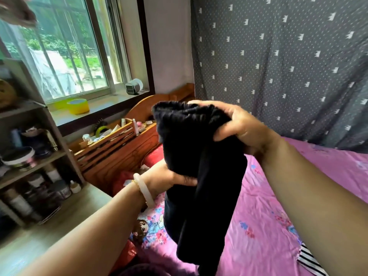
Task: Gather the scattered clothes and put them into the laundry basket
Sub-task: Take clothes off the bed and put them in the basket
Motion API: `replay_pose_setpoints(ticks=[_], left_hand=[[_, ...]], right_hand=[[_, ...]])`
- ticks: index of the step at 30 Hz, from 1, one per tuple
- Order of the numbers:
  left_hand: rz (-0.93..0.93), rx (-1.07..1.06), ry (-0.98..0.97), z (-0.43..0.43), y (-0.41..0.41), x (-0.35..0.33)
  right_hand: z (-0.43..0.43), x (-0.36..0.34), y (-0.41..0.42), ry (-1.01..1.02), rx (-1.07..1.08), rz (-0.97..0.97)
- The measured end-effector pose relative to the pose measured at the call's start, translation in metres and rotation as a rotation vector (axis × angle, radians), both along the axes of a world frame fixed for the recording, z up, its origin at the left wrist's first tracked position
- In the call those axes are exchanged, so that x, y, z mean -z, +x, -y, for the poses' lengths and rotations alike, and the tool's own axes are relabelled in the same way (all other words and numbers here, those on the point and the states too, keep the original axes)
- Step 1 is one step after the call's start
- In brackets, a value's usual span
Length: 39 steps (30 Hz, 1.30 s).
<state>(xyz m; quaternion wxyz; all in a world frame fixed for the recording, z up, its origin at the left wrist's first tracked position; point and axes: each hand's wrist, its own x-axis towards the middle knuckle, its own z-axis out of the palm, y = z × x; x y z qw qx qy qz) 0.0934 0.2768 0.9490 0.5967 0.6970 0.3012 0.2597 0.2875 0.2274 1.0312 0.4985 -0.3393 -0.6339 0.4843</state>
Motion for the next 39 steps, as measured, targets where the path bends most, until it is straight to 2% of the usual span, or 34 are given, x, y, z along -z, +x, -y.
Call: replay_pose_setpoints(ticks=[2,4,8,10,13,16,18,20,23,27,28,29,33,35,36,37,39], left_hand=[[0.107,-0.153,-0.018,0.005,0.007,-0.009],[0.175,-0.257,-0.134,0.007,0.010,-0.016],[0.201,-0.266,-0.294,0.012,0.010,-0.016],[0.203,-0.304,-0.320,0.014,0.012,-0.013],[0.232,-0.314,-0.304,0.016,0.012,-0.014],[0.392,-0.101,-0.273,0.018,0.004,-0.027],[0.364,-0.017,-0.181,0.022,-0.001,-0.034],[0.267,-0.036,-0.146,0.029,0.000,-0.032],[0.321,-0.144,-0.296,0.034,0.003,-0.032],[0.352,-0.332,-0.421,0.032,0.004,-0.034],[0.327,-0.361,-0.422,0.032,0.004,-0.031],[0.313,-0.359,-0.419,0.034,0.002,-0.028],[0.320,-0.095,-0.380,0.044,-0.011,-0.020],[0.207,-0.057,-0.270,0.044,-0.009,-0.015],[0.152,-0.087,-0.218,0.044,-0.006,-0.012],[0.108,-0.131,-0.166,0.045,-0.003,-0.012],[0.059,-0.193,-0.076,0.046,0.002,-0.009]], right_hand=[[-0.006,0.003,0.017,-0.036,0.068,-0.294],[-0.015,0.028,0.038,-0.241,0.115,-0.530],[-0.003,0.133,0.051,-0.664,0.065,-0.496],[0.020,0.162,0.033,-0.764,-0.025,-0.454],[0.038,0.148,0.013,-0.622,0.024,-0.443],[0.036,0.108,0.013,-0.454,0.125,-0.562],[0.036,0.083,0.011,-0.435,0.111,-0.678],[0.035,0.066,0.011,-0.459,0.109,-0.754],[0.033,0.056,0.013,-0.477,0.073,-0.671],[0.048,0.088,0.008,-0.620,0.068,-0.163],[0.052,0.095,0.004,-0.664,0.077,-0.134],[0.053,0.100,0.003,-0.689,0.094,-0.195],[0.045,0.105,0.016,-0.664,0.129,-0.721],[0.047,0.106,0.016,-0.624,0.058,-0.760],[0.047,0.108,0.014,-0.607,0.017,-0.693],[0.049,0.111,0.012,-0.564,0.033,-0.548],[0.052,0.119,0.010,-0.442,0.208,-0.120]])
